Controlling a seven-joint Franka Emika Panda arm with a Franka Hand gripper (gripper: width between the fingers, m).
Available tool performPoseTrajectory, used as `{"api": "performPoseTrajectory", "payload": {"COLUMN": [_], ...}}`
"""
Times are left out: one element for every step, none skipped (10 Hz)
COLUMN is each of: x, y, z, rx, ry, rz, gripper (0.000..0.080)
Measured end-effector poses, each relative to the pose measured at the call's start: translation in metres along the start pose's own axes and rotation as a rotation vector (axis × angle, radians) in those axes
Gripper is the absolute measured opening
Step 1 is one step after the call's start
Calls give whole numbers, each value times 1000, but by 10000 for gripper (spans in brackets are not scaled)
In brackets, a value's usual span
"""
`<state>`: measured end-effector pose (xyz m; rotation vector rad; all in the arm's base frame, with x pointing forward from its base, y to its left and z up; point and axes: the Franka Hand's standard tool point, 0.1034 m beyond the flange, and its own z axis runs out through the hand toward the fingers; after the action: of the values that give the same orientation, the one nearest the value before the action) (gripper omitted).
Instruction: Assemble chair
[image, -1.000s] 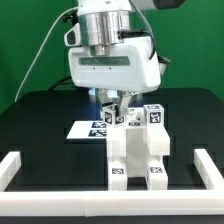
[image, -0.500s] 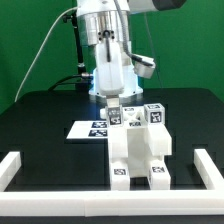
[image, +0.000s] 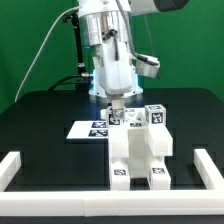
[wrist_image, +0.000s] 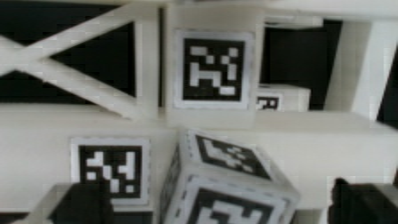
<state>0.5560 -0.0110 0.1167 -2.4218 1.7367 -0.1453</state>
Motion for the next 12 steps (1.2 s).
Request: {"api": "performPoseTrajectory", "payload": {"x": [1,1,-1,1,2,0,-1,1,1,1,1,1], "y": [1,4,5,5,5,4,2,3,3,3,3,3], "z": [0,2,3,2,2,2,2,3,3,3,3,3], "rx": [-2,-8,-13,-12,-13,-28,-45,-46,-47,-48,-46,-44], "ry": [-1,-9,-7,-5,-4,-2,2,3,4,4,4,6], "rz": [-195,-415,-467,-531,-606,-741,-847,-837,-811,-812,-757,-665], "gripper": [642,648,648,648,649,649,649,649,630,442,304,304]}}
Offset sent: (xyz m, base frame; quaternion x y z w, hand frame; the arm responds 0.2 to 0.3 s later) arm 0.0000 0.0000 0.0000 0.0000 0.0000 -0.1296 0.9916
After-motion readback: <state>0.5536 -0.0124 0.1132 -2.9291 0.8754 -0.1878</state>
